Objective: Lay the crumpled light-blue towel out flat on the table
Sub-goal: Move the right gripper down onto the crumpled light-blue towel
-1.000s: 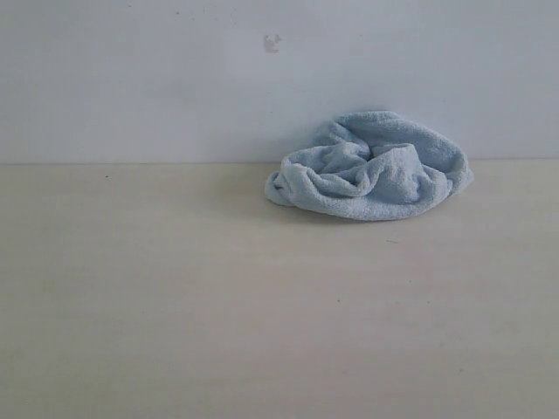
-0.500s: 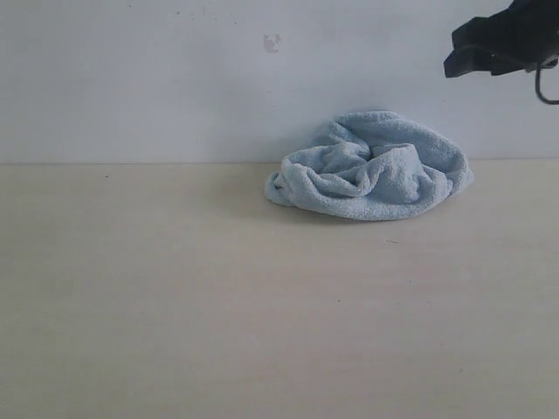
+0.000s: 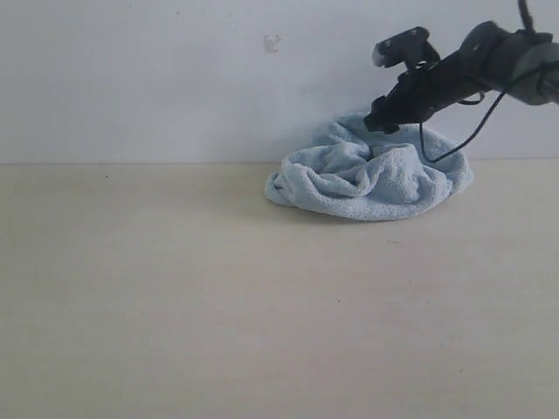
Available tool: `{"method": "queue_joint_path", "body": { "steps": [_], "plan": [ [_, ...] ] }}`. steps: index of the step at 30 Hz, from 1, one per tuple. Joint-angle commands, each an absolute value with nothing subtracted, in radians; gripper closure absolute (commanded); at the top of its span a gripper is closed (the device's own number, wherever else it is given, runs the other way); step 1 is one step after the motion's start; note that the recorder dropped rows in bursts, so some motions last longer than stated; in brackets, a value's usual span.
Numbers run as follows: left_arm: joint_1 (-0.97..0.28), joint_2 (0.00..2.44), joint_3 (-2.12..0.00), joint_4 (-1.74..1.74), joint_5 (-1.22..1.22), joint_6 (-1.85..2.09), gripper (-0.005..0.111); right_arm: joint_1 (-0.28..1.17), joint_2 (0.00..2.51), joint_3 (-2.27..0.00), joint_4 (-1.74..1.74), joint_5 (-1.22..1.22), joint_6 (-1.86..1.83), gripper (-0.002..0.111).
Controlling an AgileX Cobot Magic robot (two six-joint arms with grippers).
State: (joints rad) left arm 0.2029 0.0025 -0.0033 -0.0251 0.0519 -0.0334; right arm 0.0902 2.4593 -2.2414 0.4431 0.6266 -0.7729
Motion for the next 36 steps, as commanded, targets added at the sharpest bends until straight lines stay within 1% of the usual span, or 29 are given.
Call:
{"method": "queue_joint_path", "body": {
  "steps": [1, 7, 18, 19, 23, 27, 31, 33, 36],
  "plan": [
    [0.2, 0.0, 0.0, -0.026, 0.053, -0.028, 0.103, 0.117, 2.528, -2.285, 0.409, 0.429, -0.818, 0.047],
    [0.2, 0.0, 0.0, -0.026, 0.053, -0.028, 0.103, 0.123, 2.573, -2.285, 0.403, 0.256, -0.828, 0.047],
    [0.2, 0.0, 0.0, -0.026, 0.053, -0.028, 0.103, 0.121, 2.615, -2.285, 0.396, 0.24, -0.872, 0.048],
    [0.2, 0.0, 0.0, -0.026, 0.053, -0.028, 0.103, 0.121, 2.615, -2.285, 0.396, 0.24, -0.872, 0.054],
    [0.2, 0.0, 0.0, -0.026, 0.053, -0.028, 0.103, 0.115, 2.615, -2.285, 0.4, 0.256, -0.814, 0.108],
    [0.2, 0.0, 0.0, -0.026, 0.053, -0.028, 0.103, 0.099, 2.587, -2.285, 0.404, 0.259, -0.689, 0.108],
    [0.2, 0.0, 0.0, -0.026, 0.053, -0.028, 0.103, 0.084, 2.533, -2.285, 0.404, 0.306, -0.656, 0.108],
    [0.2, 0.0, 0.0, -0.026, 0.053, -0.028, 0.103, 0.079, 2.509, -2.285, 0.404, 0.359, -0.648, 0.108],
    [0.2, 0.0, 0.0, -0.026, 0.053, -0.028, 0.103, 0.058, 2.486, -2.285, 0.402, 0.514, -0.573, 0.108]
  ]
}}
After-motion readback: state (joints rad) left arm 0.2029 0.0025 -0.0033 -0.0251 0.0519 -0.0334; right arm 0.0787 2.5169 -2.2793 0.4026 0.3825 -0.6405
